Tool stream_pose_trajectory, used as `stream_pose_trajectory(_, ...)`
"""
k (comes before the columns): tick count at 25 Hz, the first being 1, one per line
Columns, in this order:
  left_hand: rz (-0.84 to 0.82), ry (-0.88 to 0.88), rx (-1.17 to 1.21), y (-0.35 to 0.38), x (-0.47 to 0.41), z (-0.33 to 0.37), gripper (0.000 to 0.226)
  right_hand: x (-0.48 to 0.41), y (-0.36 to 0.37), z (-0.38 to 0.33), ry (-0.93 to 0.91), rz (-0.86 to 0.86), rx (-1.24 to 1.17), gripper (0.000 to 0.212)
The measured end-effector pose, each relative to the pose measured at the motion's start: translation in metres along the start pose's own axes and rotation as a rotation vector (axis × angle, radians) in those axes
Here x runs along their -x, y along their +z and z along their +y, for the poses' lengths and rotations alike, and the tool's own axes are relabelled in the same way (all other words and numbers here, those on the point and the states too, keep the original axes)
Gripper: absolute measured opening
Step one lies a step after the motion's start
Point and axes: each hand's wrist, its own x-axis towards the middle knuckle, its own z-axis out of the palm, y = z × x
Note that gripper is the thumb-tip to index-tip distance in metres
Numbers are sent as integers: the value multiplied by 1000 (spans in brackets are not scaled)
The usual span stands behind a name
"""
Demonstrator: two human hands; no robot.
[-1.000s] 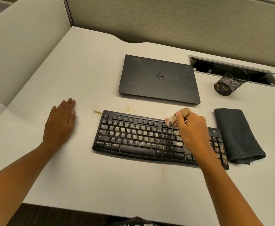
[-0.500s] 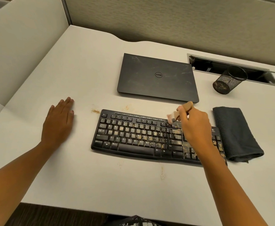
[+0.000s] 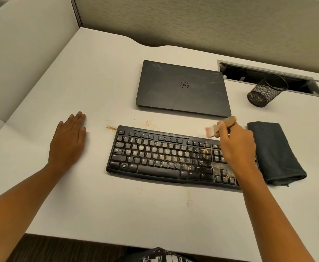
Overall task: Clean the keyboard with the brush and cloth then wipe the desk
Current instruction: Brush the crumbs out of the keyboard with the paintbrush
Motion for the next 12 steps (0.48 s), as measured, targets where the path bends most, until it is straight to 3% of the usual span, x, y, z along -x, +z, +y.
stream_pose_trajectory(12,19,19,-4,0,1,0,52,8,3,6,-12,12,-64,43)
